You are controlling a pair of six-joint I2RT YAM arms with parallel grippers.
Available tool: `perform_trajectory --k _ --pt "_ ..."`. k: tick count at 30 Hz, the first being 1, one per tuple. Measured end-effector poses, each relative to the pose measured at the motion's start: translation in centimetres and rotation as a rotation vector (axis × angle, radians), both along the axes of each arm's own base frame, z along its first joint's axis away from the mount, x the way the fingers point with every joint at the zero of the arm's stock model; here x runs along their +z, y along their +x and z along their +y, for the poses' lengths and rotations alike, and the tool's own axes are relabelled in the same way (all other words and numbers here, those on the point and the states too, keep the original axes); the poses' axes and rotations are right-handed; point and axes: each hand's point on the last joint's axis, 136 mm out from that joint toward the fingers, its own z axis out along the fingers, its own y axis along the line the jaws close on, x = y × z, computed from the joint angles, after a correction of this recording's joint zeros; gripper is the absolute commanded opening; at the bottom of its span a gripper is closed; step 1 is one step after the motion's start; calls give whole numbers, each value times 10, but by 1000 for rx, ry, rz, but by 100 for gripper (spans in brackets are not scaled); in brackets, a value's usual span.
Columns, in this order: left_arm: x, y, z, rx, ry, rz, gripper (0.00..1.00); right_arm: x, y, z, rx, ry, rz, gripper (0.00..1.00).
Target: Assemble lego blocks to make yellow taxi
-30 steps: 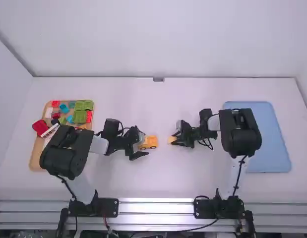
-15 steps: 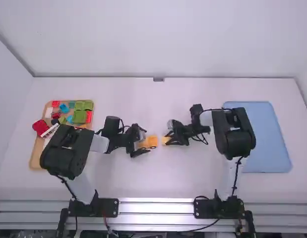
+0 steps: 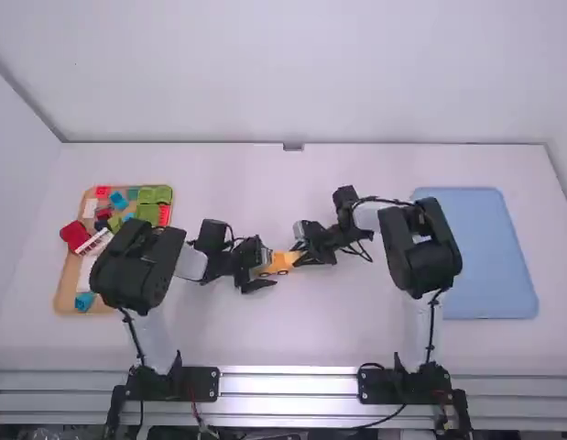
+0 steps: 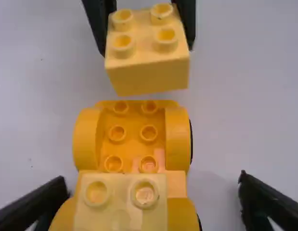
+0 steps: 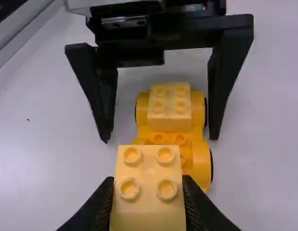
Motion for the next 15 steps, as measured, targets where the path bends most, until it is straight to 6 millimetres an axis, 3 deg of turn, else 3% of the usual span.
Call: perform_trajectory --k 1,7,15 --pt "0 1 0 0 2 -5 60 0 -1 3 9 1 -6 4" --pt "0 1 0 -5 3 -14 43 -4 -7 14 41 -21 -25 4" --pt "0 1 1 -1 7 -13 45 -12 -2 29 2 -103 -20 2"
